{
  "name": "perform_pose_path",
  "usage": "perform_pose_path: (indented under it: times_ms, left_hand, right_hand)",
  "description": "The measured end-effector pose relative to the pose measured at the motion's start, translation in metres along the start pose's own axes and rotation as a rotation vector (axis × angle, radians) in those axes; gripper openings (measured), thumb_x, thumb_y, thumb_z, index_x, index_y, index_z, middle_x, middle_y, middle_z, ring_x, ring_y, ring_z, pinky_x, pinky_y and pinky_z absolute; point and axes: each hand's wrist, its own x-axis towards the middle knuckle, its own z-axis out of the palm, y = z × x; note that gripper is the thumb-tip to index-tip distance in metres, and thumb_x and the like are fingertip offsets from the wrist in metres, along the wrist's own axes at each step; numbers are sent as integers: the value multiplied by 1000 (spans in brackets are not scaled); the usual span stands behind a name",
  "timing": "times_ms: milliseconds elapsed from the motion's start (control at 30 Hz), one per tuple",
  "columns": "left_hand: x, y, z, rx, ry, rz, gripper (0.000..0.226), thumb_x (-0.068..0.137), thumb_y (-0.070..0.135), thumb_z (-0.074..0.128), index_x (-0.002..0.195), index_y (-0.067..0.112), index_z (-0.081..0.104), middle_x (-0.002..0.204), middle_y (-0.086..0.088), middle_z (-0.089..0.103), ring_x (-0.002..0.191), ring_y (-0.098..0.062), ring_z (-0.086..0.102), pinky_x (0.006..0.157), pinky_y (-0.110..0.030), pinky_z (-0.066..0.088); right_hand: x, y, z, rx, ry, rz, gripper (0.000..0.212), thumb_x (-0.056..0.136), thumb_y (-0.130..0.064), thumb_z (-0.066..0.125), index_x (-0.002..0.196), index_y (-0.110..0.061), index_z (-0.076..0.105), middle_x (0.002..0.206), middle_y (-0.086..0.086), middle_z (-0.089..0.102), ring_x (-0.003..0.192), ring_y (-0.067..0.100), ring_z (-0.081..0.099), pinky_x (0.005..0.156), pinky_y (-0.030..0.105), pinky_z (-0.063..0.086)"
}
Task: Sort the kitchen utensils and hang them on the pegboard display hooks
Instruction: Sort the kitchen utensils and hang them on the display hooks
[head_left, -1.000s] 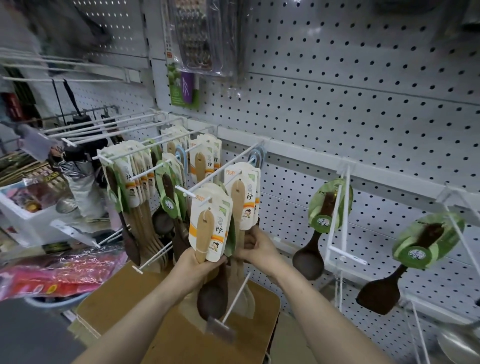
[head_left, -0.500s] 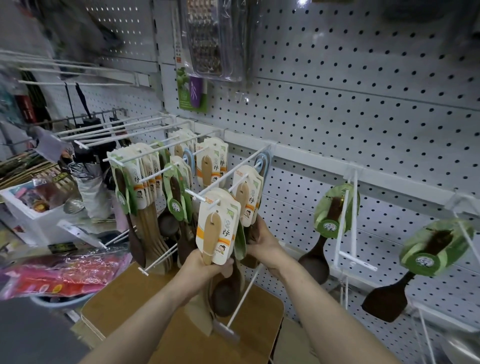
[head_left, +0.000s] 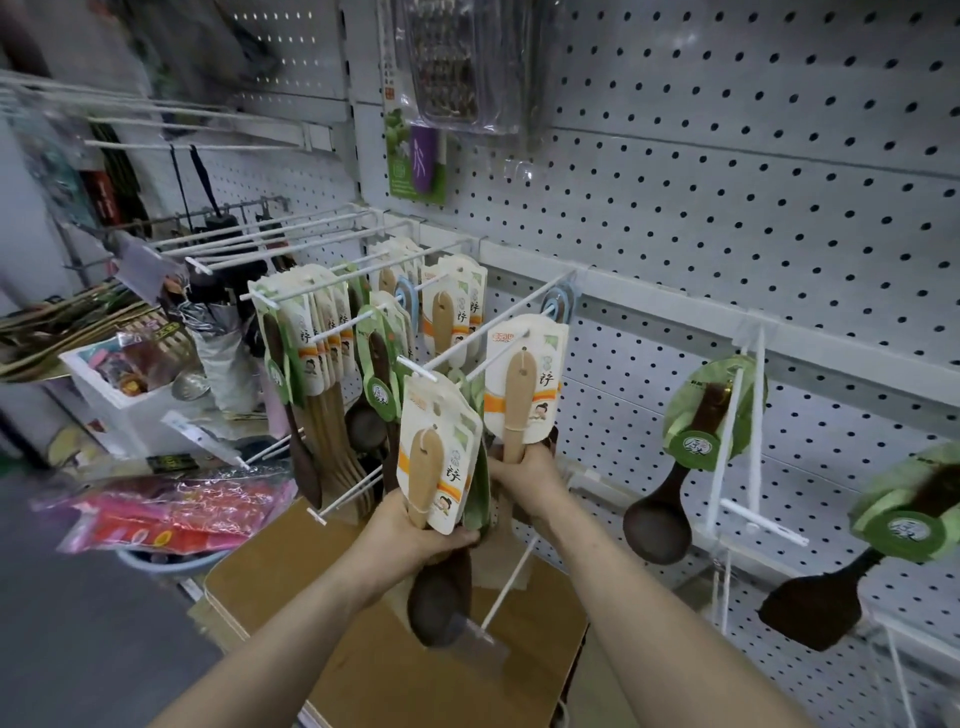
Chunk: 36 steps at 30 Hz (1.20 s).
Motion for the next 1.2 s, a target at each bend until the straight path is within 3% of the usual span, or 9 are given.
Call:
perform_pose_path:
  times_ms: [200, 333, 433, 533, 733, 800, 1000, 1100, 1200]
  left_hand:
    - [-11, -3, -15, 39, 76, 55, 30, 75, 4, 79, 91, 24, 63, 71, 18, 69, 67, 4, 63, 59, -13, 47]
    - [-13, -2, -31, 51, 53, 67, 35, 73, 6, 80, 99, 21, 63, 83, 18, 72, 75, 3, 65, 65, -14, 48]
    - [-15, 1, -42, 79, 16, 83, 40, 72, 4, 81, 104, 20, 64, 96, 21, 72, 90, 3, 66, 71, -12, 49]
    - [-17, 1, -52, 93, -9, 95, 39, 72, 3, 81, 102, 20, 65, 99, 23, 71, 94, 3, 66, 74, -12, 49]
    - [-11, -5, -64, 95, -26, 85, 31, 76, 1, 77, 95, 21, 61, 74, 20, 70, 68, 5, 63, 58, -14, 47]
    - [-10, -6, -68, 80, -22, 85, 31, 77, 3, 76, 97, 22, 61, 77, 18, 71, 73, 5, 64, 61, -14, 48]
    - [-8, -15, -83, 48, -11, 76, 28, 78, 8, 76, 104, 12, 67, 94, 0, 74, 91, -8, 68, 77, -19, 52]
    - [-9, -19, -90, 46, 28, 74, 28, 77, 6, 77, 103, 5, 67, 91, -6, 74, 86, -9, 69, 74, -20, 52]
    - [-11, -25, -98, 23, 67, 71, 39, 73, 8, 81, 109, 13, 66, 97, 1, 74, 92, -8, 68, 81, -25, 51]
  right_hand:
    - [0, 1, 2, 68, -87, -52, 51, 84, -34, 75, 132, -27, 59, 123, -7, 67, 115, 14, 61, 103, 42, 49]
    - [-7, -1, -1, 58, -52, -57, 11, 92, -28, 68, 99, -36, 66, 99, -19, 70, 106, 11, 62, 103, 40, 48]
    - [-16, -1, 2, 28, -13, -98, 15, 94, -24, 65, 84, -35, 65, 80, -26, 69, 92, -1, 61, 101, 36, 47]
    - [-21, 6, 11, 6, 23, -130, 26, 94, -24, 65, 71, -36, 71, 79, -31, 68, 92, -4, 60, 99, 32, 45]
    - [-37, 9, 38, -16, 45, -176, 9, 93, -26, 66, 98, -34, 67, 97, -17, 70, 102, 8, 64, 97, 33, 50]
    - [-42, 10, 46, -13, 79, -176, 14, 92, -28, 68, 105, -30, 67, 102, -14, 71, 105, 9, 65, 100, 37, 50]
    - [-61, 16, 59, -38, 103, -148, 14, 92, -33, 66, 82, -30, 74, 96, -2, 74, 100, 16, 67, 98, 44, 51]
    - [-71, 13, 68, -67, 119, -138, 18, 93, -32, 65, 77, -27, 74, 92, -7, 75, 96, 10, 67, 95, 37, 51]
    - [-82, 8, 78, -25, 128, -107, 19, 93, -25, 67, 75, -26, 73, 84, -13, 74, 88, 4, 66, 89, 27, 50]
